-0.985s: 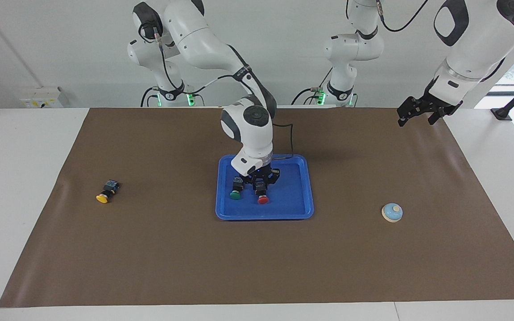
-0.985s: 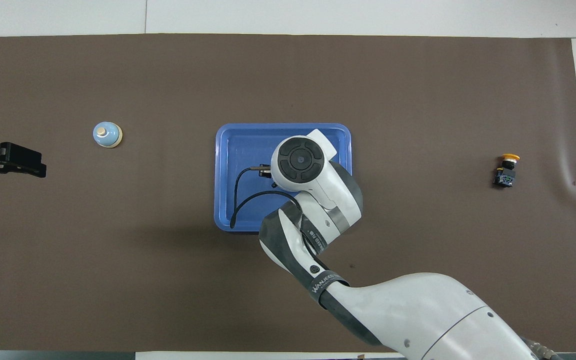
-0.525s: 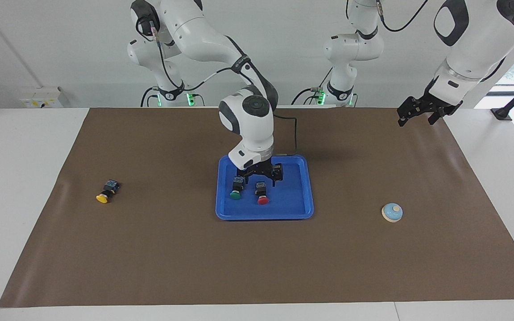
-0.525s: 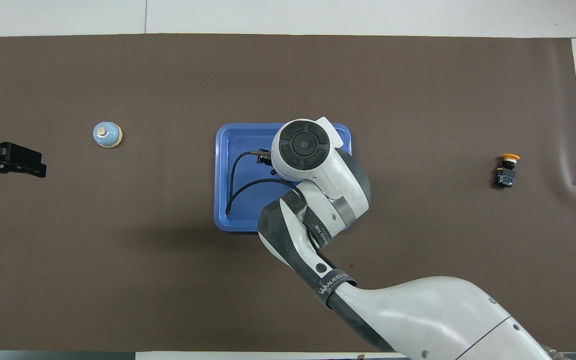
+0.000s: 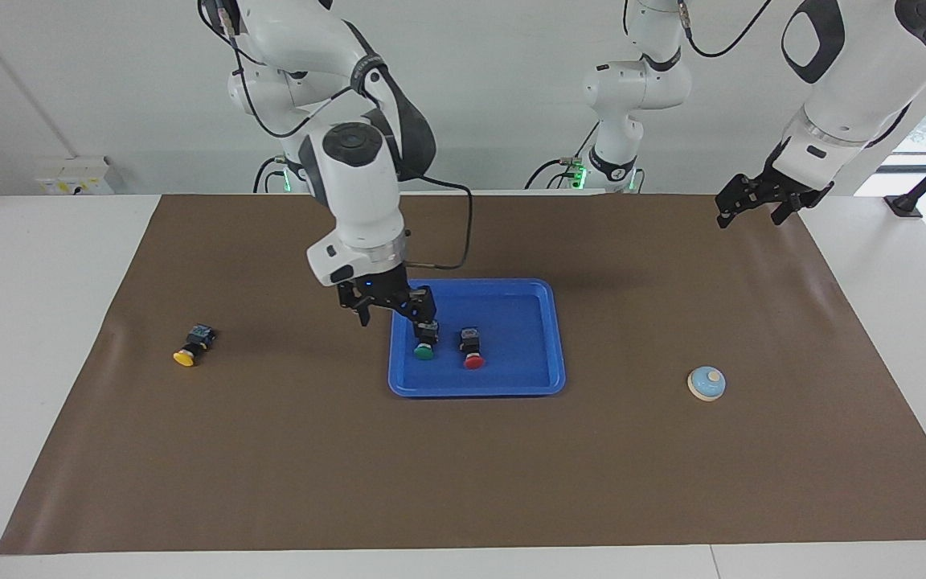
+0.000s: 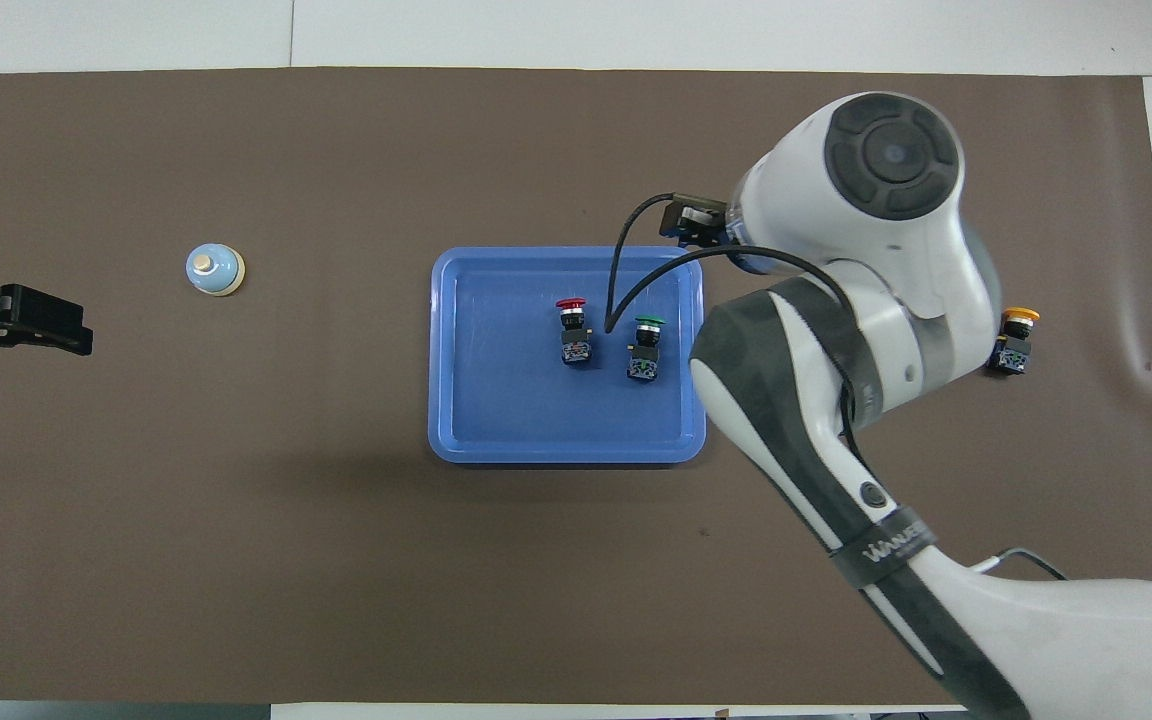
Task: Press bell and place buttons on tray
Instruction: 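Withdraw the right gripper and grasp the yellow-capped button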
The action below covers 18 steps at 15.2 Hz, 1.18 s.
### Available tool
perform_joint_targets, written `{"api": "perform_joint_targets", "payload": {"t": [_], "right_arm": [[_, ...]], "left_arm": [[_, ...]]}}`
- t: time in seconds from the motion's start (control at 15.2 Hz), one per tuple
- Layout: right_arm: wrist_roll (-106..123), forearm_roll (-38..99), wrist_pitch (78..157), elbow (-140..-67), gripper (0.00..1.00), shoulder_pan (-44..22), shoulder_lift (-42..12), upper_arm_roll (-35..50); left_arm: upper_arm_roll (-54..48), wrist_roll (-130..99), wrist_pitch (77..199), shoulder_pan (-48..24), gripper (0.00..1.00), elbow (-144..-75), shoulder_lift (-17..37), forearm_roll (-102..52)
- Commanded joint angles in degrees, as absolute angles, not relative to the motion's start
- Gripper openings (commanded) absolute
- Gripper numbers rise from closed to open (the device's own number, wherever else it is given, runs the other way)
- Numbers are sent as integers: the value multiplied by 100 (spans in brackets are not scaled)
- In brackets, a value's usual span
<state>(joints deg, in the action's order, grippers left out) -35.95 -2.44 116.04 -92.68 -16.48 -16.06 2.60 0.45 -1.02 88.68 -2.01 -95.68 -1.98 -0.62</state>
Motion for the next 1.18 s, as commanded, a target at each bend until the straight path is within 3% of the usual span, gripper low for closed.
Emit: {"api": "perform_joint_targets", "payload": {"t": [0.0,0.46,0.79,1.12], "right_arm": [[-2893,-281,11278,-9431,100,-1048,-1354,334],[-1627,-325,11425,-10132,100,464,-1134,325],[-1029,-325,13119,-11792,100,1291,-695,325],[-985,-325,14201,-12611,100,1529,-686,325]], "left_arm": [[62,-149,8859,-211,100,-9686,-325,0],[62,-141,8859,-211,100,-9686,-325,0],[62,-141,8859,-211,100,-9686,-325,0],[62,-141,8859,-211,100,-9686,-325,0]]}}
